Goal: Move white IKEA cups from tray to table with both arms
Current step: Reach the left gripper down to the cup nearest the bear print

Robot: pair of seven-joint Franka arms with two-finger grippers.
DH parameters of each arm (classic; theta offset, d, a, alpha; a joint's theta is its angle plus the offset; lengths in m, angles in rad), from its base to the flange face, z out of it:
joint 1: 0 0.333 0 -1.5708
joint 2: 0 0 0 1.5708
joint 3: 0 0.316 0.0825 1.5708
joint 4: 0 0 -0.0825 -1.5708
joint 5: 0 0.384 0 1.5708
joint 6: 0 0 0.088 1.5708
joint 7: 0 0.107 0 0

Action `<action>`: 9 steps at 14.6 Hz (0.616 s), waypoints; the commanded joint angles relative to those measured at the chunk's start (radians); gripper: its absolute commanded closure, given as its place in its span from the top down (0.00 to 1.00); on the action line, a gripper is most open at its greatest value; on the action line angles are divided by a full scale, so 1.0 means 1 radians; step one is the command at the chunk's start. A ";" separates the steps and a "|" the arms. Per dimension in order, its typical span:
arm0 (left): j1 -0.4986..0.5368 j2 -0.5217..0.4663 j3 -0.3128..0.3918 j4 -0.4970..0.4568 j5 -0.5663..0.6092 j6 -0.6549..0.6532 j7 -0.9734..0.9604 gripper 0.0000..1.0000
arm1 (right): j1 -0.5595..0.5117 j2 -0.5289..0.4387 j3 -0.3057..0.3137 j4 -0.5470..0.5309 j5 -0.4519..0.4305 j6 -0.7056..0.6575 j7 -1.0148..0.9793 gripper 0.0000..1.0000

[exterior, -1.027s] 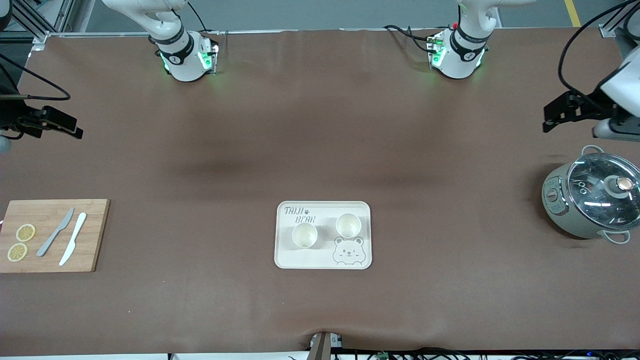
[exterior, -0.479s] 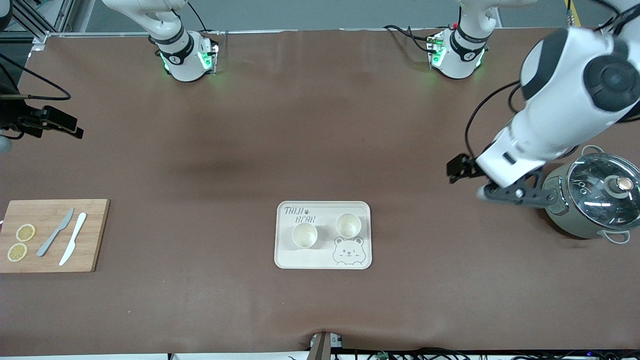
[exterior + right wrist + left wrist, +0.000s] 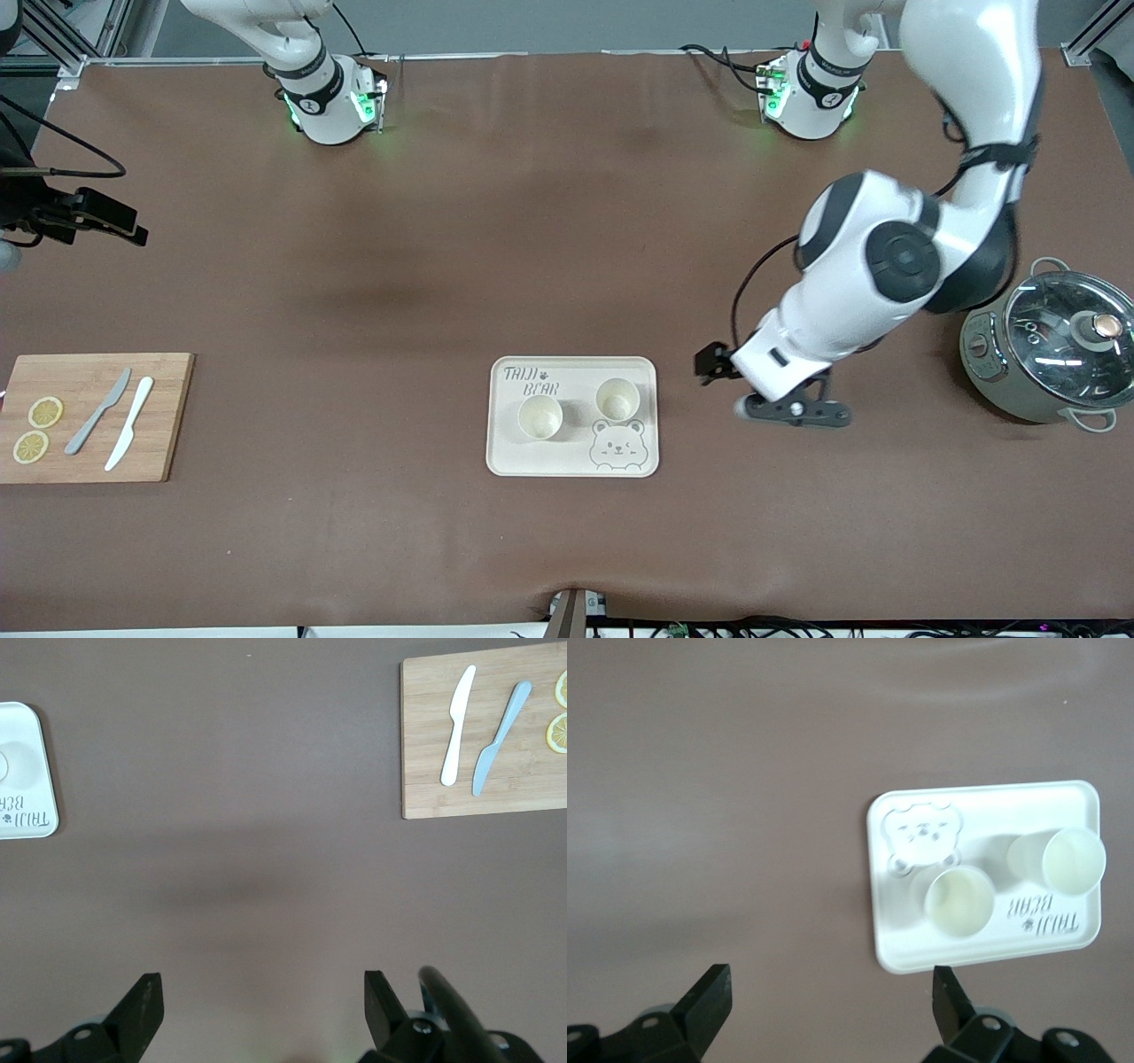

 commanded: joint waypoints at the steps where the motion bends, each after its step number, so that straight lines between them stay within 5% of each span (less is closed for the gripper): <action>1: -0.086 0.095 0.041 0.043 0.018 0.091 -0.059 1.00 | 0.011 -0.002 0.000 0.001 -0.017 0.000 -0.005 1.00; 5: -0.235 0.172 0.175 0.040 0.020 0.206 -0.116 1.00 | 0.011 -0.002 0.000 0.000 -0.017 0.009 -0.005 1.00; 9: -0.269 0.218 0.192 0.036 0.081 0.255 -0.133 1.00 | 0.011 0.000 0.000 0.000 -0.017 0.009 -0.005 1.00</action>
